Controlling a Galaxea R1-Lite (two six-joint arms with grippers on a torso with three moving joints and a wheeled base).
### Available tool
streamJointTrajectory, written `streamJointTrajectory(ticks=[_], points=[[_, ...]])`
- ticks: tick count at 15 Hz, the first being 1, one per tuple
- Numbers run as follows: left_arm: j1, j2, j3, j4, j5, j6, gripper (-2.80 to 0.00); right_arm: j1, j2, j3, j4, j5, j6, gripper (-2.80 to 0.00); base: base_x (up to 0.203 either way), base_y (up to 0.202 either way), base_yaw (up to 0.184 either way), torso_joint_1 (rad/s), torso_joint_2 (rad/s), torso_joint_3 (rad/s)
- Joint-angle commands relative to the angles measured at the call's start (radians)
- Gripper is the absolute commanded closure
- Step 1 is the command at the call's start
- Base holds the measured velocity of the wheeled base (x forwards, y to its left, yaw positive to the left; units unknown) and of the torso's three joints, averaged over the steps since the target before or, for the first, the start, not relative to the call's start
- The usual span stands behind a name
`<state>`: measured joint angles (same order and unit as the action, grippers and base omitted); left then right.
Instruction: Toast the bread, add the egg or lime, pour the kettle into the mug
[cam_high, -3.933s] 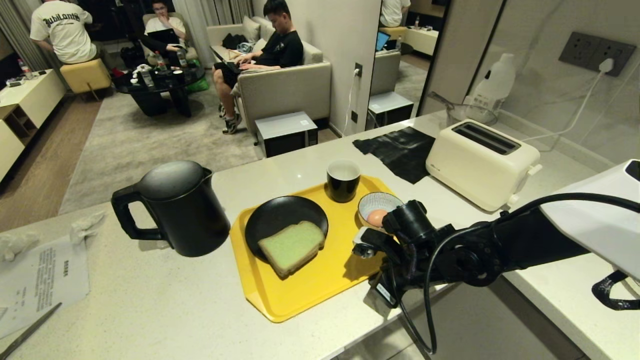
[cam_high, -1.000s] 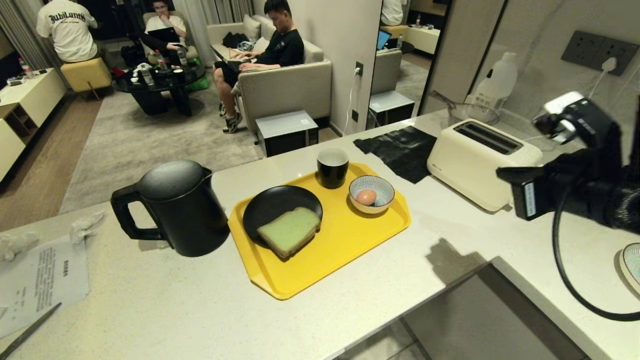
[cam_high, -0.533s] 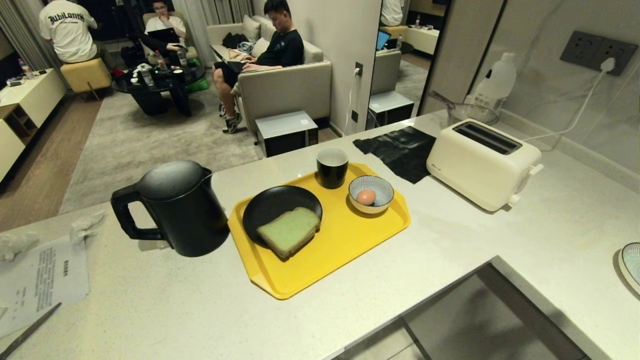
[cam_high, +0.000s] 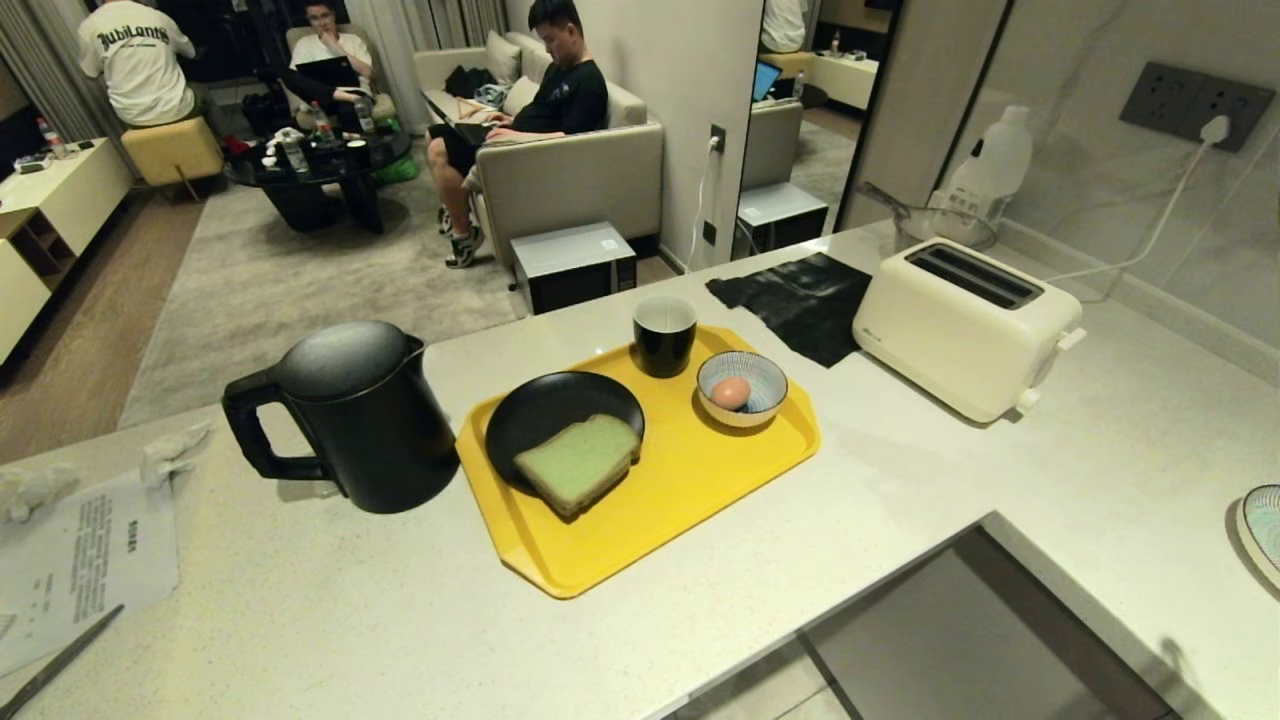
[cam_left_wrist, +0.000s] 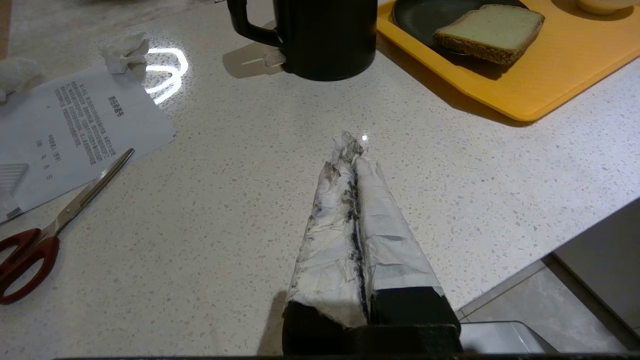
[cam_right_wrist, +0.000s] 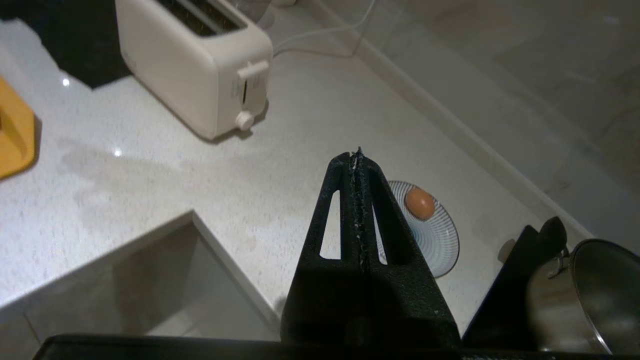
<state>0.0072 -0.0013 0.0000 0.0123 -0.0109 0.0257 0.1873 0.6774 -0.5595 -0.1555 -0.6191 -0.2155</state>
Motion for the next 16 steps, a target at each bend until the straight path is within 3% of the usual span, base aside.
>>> streamJointTrajectory(ticks=[1,3,5,7,10,16], points=[[0.0,0.0,0.0,0.0,0.0,0.0,0.0,-0.145,-0.092,0.056,0.077,0.233,0.004,0.0,0.0,0.0,0.0,0.0,0.0,0.0],[0.0,0.0,0.0,0.0,0.0,0.0,0.0,-0.212,-0.253,0.145,0.16,0.473,0.01,0.0,0.0,0.0,0.0,0.0,0.0,0.0],[0.0,0.0,0.0,0.0,0.0,0.0,0.0,-0.246,-0.351,0.281,0.206,0.62,0.013,0.0,0.0,0.0,0.0,0.0,0.0,0.0],[0.0,0.0,0.0,0.0,0.0,-0.001,0.0,-0.24,-0.396,0.389,0.217,0.647,0.033,0.0,0.0,0.0,0.0,0.0,0.0,0.0],[0.0,0.0,0.0,0.0,0.0,-0.001,0.0,-0.201,-0.509,0.509,0.217,0.625,0.117,0.0,0.0,0.0,0.0,0.0,0.0,0.0],[0.0,0.0,0.0,0.0,0.0,-0.001,0.0,-0.187,-0.677,0.529,0.233,0.667,0.109,0.0,0.0,0.0,0.0,0.0,0.0,0.0]])
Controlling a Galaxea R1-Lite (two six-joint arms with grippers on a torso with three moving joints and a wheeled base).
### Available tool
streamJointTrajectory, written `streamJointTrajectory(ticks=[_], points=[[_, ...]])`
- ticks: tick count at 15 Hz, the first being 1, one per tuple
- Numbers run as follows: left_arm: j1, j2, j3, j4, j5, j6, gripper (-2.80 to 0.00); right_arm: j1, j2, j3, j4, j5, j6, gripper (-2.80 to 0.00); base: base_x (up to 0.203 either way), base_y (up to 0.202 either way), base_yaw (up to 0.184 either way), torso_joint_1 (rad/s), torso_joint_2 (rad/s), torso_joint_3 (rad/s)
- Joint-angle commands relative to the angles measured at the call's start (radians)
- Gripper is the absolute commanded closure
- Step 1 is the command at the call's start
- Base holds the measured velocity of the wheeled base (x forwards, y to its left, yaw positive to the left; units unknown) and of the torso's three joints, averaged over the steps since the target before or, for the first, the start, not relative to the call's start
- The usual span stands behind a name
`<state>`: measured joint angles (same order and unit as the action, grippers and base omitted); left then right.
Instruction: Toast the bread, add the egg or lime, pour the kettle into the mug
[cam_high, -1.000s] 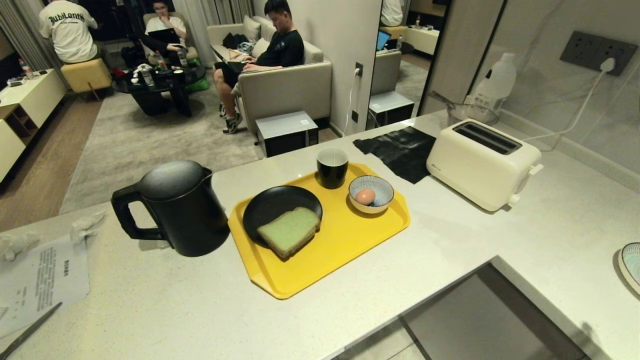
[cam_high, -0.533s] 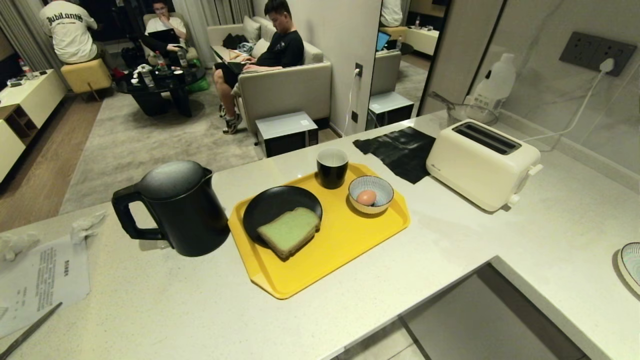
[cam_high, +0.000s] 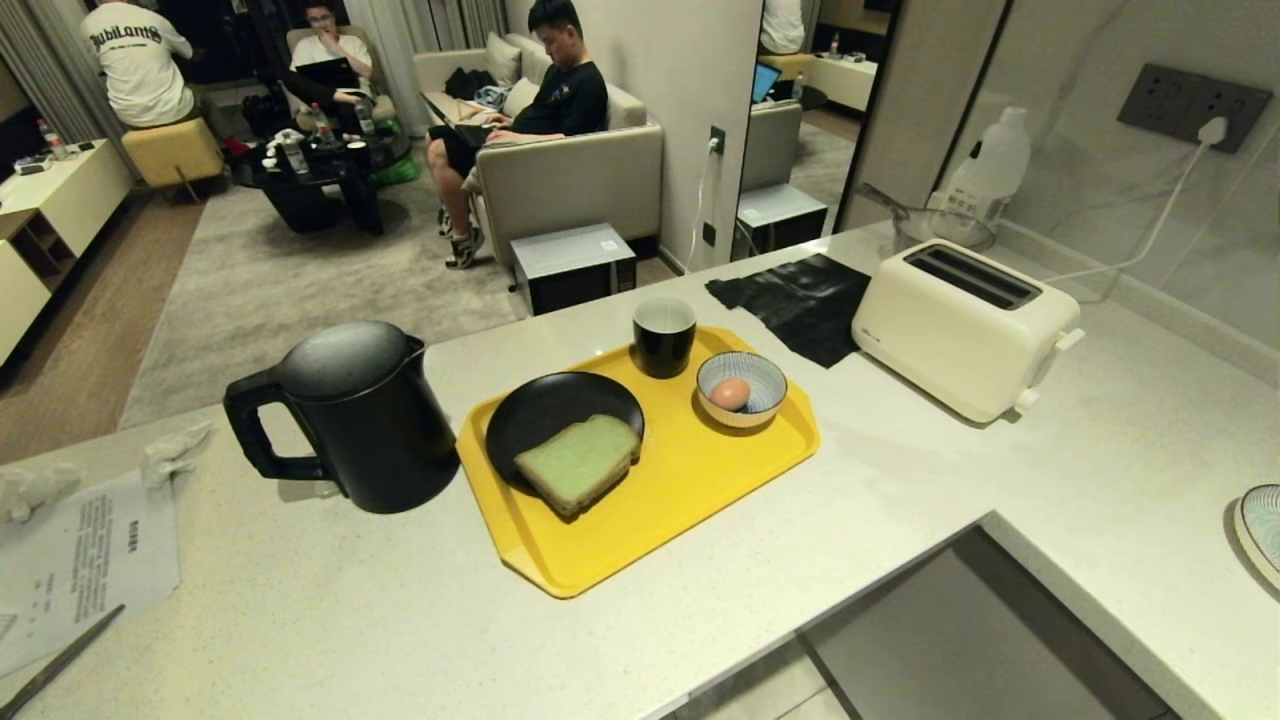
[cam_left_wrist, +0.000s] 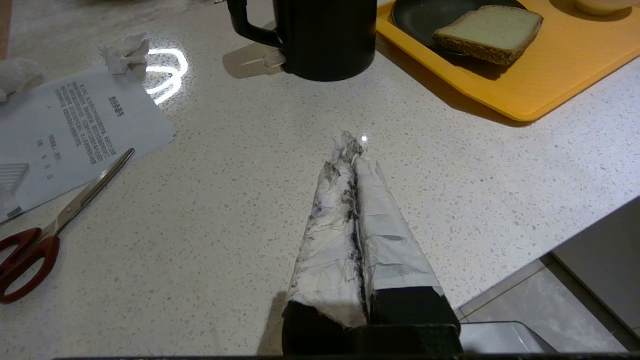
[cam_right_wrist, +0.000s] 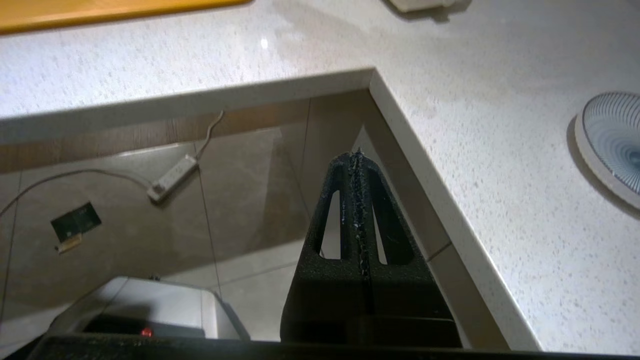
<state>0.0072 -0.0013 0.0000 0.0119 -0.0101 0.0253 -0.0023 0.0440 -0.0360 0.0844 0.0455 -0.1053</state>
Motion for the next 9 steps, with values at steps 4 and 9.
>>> streamJointTrajectory(ticks=[4,9], points=[[0.0,0.0,0.0,0.0,-0.001,-0.001,0.0,0.001,-0.044,0.001,0.0,-0.003,0.014,0.0,0.0,0.0,0.0,0.0,0.0,0.0],[0.0,0.0,0.0,0.0,-0.001,-0.001,0.0,0.001,-0.045,0.006,-0.009,-0.001,0.031,0.0,0.0,0.0,0.0,0.0,0.0,0.0]])
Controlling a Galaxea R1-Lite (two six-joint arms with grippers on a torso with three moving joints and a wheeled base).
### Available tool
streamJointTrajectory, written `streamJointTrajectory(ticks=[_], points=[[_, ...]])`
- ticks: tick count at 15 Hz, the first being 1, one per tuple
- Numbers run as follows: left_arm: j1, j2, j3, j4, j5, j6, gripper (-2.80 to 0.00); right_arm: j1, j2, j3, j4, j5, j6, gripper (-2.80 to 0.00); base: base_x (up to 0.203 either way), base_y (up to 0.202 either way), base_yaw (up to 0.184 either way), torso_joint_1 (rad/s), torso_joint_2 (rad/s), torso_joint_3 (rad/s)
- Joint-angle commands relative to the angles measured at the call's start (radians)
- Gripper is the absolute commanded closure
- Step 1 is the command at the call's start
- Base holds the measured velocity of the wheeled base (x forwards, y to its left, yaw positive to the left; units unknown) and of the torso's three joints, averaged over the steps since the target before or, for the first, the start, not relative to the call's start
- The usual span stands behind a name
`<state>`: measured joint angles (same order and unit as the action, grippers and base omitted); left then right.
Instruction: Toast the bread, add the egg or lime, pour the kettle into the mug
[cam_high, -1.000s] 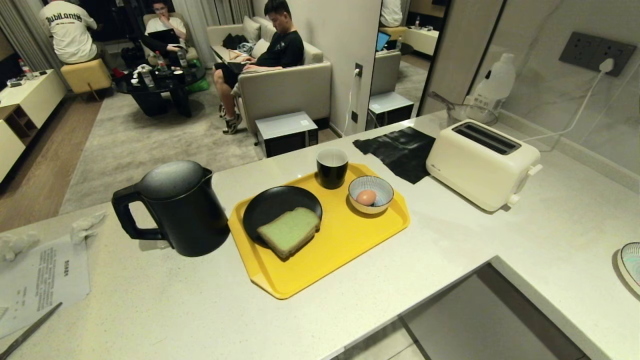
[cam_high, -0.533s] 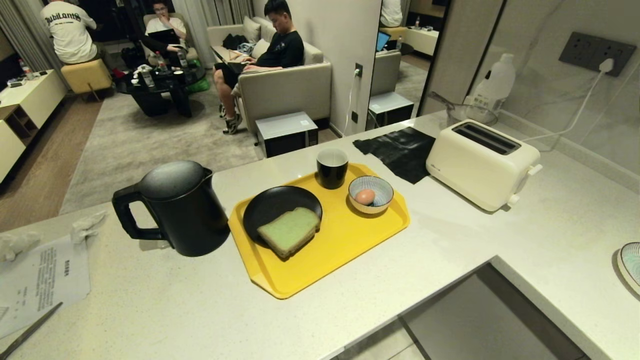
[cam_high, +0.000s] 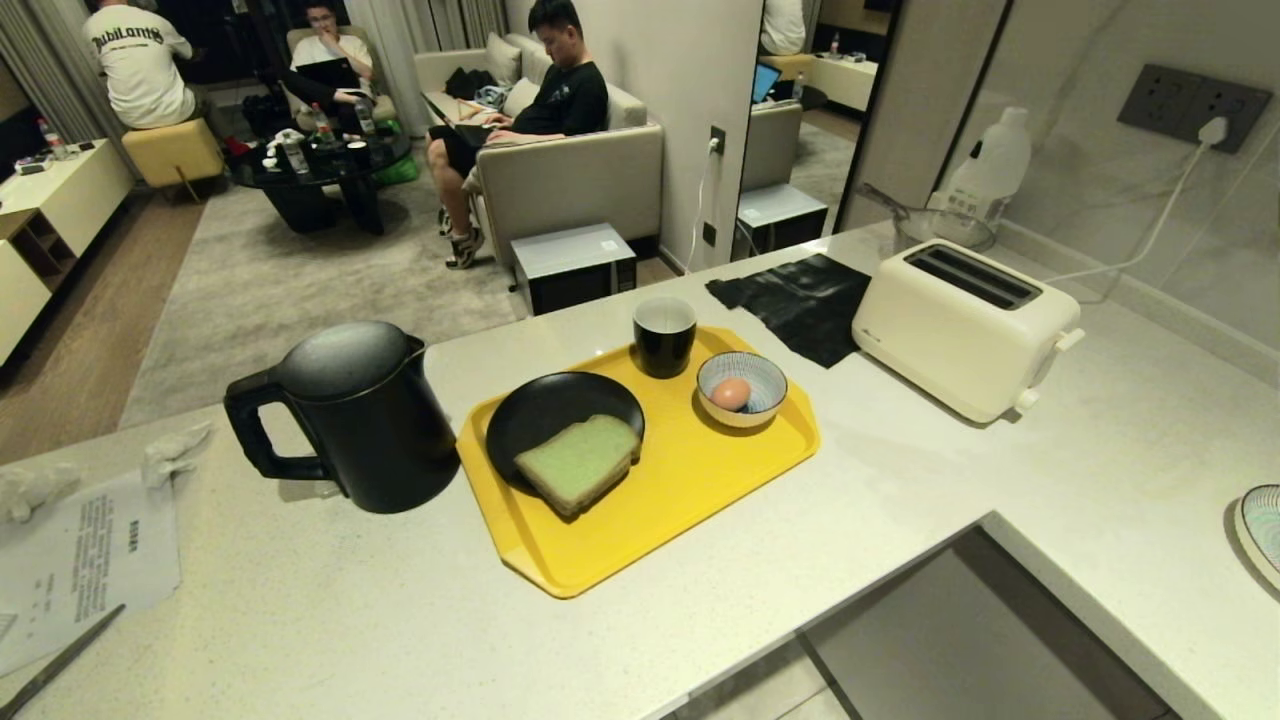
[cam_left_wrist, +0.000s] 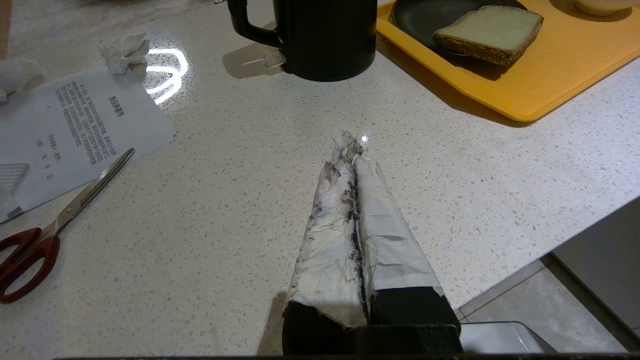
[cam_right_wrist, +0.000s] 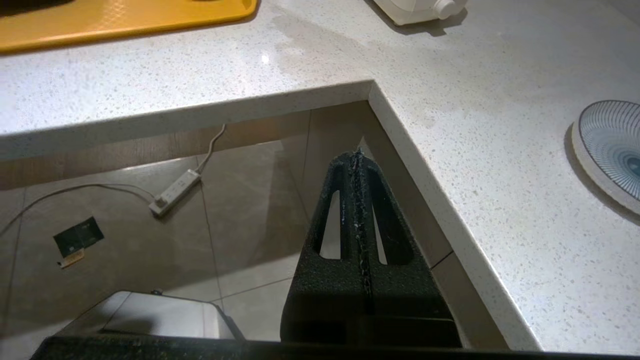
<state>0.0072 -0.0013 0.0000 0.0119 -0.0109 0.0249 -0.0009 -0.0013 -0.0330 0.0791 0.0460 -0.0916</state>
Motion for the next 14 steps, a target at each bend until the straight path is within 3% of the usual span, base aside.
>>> streamJointTrajectory(ticks=[1,14], points=[[0.0,0.0,0.0,0.0,0.0,0.0,0.0,0.0,0.0,0.005,-0.004,-0.004,0.03,0.0,0.0,0.0,0.0,0.0,0.0,0.0],[0.0,0.0,0.0,0.0,0.0,0.0,0.0,0.001,0.0,0.005,-0.005,-0.005,0.03,0.0,0.0,0.0,0.0,0.0,0.0,0.0]])
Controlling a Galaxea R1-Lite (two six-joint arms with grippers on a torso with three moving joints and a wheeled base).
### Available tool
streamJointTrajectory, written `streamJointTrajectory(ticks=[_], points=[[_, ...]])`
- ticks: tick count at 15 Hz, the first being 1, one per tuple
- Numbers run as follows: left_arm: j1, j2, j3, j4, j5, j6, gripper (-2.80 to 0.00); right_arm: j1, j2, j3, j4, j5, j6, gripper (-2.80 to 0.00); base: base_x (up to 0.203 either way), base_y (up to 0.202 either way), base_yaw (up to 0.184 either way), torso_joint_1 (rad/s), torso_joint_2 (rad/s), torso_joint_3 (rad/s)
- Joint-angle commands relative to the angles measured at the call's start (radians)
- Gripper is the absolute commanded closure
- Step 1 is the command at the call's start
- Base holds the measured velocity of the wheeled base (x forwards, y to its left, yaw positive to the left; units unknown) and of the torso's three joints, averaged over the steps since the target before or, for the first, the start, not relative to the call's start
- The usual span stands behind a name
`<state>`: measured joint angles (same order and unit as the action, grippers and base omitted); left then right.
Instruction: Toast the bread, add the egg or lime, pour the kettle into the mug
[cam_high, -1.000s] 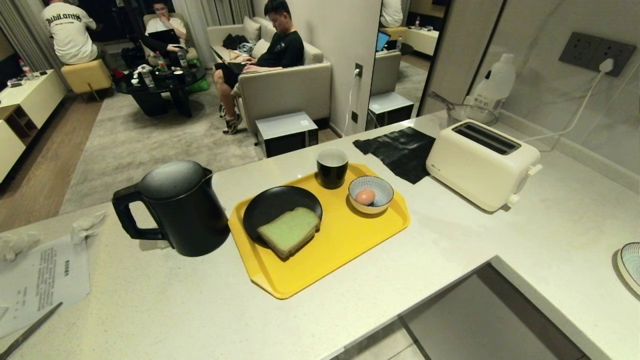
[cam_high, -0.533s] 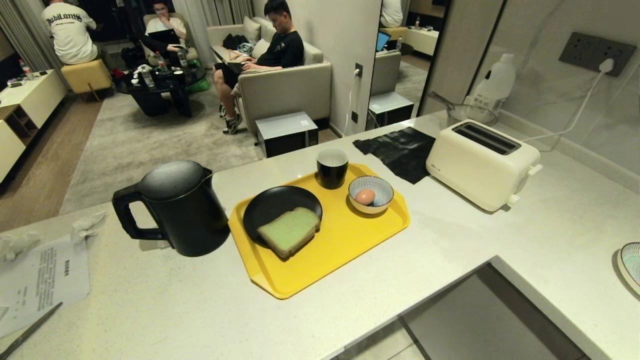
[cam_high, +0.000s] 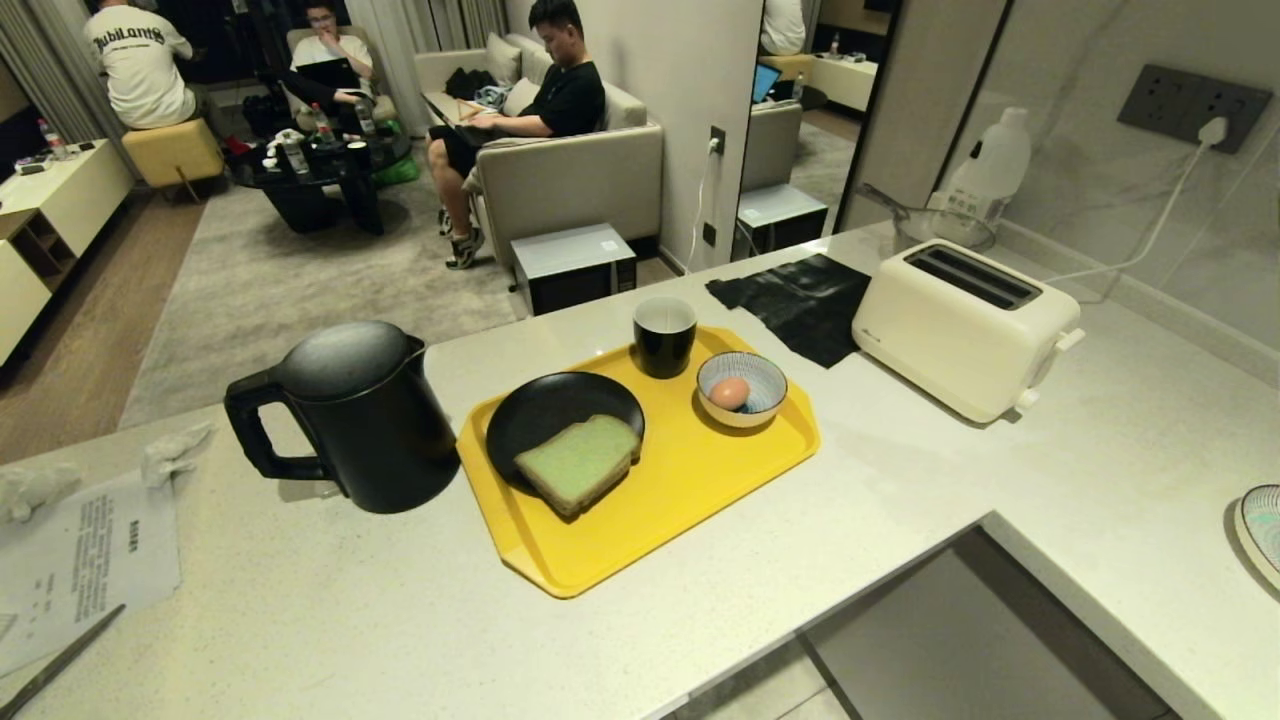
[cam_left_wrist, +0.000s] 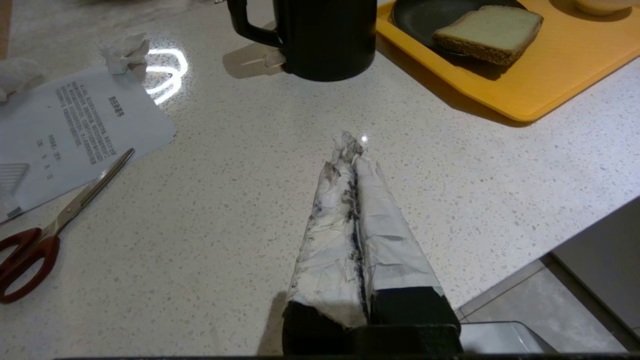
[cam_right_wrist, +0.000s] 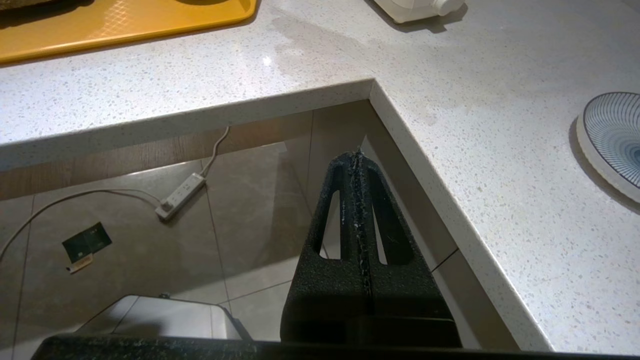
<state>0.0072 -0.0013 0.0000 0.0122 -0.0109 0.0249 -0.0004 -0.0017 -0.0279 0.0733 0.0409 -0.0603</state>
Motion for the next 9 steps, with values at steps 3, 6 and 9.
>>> streamJointTrajectory(ticks=[3,6,9], points=[[0.0,0.0,0.0,0.0,0.002,0.0,0.0,0.0,0.0,0.0,0.0,0.001,-0.001,0.0,0.0,0.0,0.0,0.0,0.0,0.0],[0.0,0.0,0.0,0.0,0.0,0.0,0.0,0.0,0.001,0.0,0.0,0.001,-0.005,0.0,0.0,0.0,0.0,0.0,0.0,0.0],[0.0,0.0,0.0,0.0,0.0,0.001,0.0,0.0,0.0,0.0,0.0,0.001,-0.006,0.0,0.0,0.0,0.0,0.0,0.0,0.0]])
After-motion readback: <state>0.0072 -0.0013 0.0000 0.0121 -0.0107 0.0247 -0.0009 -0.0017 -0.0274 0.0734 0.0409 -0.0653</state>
